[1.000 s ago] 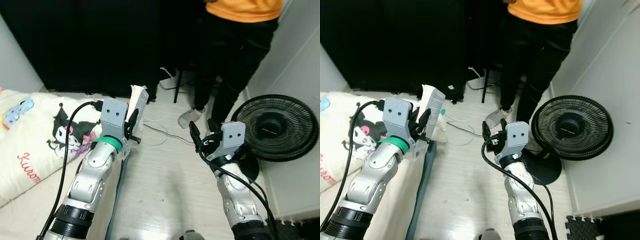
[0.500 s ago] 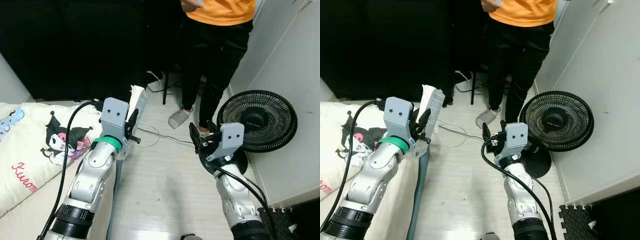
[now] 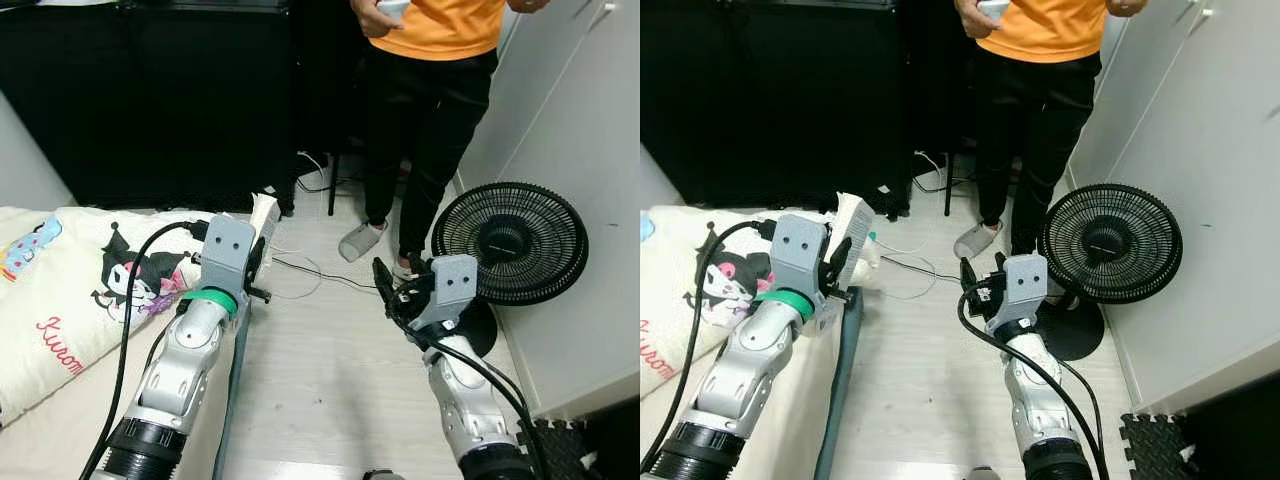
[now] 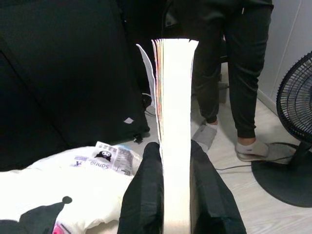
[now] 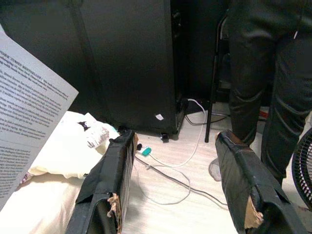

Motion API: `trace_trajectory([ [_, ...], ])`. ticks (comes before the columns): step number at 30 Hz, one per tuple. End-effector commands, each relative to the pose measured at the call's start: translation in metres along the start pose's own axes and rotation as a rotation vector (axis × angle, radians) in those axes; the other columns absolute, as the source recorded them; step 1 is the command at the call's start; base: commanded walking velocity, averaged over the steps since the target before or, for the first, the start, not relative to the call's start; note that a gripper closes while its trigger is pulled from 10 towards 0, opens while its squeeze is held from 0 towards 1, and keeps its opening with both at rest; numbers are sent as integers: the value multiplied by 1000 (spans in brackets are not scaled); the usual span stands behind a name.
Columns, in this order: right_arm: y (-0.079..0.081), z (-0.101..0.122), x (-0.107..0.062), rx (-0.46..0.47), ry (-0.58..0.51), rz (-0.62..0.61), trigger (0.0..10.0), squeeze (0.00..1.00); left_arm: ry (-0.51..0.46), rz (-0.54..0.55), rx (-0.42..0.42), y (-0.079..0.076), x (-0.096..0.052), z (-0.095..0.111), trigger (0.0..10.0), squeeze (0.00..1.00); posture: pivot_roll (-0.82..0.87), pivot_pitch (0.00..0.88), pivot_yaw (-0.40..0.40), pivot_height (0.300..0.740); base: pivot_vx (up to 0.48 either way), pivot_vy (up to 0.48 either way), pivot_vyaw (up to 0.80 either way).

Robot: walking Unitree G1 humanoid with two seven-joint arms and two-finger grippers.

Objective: Clean up the room

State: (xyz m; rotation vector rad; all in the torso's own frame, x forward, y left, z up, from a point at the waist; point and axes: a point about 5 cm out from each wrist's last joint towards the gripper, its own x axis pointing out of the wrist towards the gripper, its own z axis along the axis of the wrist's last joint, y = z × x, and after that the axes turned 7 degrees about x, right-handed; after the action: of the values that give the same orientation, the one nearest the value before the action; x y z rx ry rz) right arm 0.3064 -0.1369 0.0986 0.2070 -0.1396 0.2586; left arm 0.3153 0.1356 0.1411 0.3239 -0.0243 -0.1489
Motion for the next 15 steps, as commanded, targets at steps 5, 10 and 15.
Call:
trace_trajectory([
  [5, 1, -5, -2, 5, 16, 6, 10000, 0, 3, 25, 17, 4, 0, -6, 10000, 0, 47, 46, 10, 740, 0, 0, 0],
  [10, 1, -6, -2, 7, 18, 5, 10000, 0, 4, 27, 17, 4, 0, -6, 10000, 0, 47, 46, 10, 740, 0, 0, 0],
  [15, 1, -7, -2, 2, 18, 5, 10000, 0, 7, 29, 18, 4, 0, -7, 10000, 0, 46, 47, 11, 740, -97, 0, 0],
])
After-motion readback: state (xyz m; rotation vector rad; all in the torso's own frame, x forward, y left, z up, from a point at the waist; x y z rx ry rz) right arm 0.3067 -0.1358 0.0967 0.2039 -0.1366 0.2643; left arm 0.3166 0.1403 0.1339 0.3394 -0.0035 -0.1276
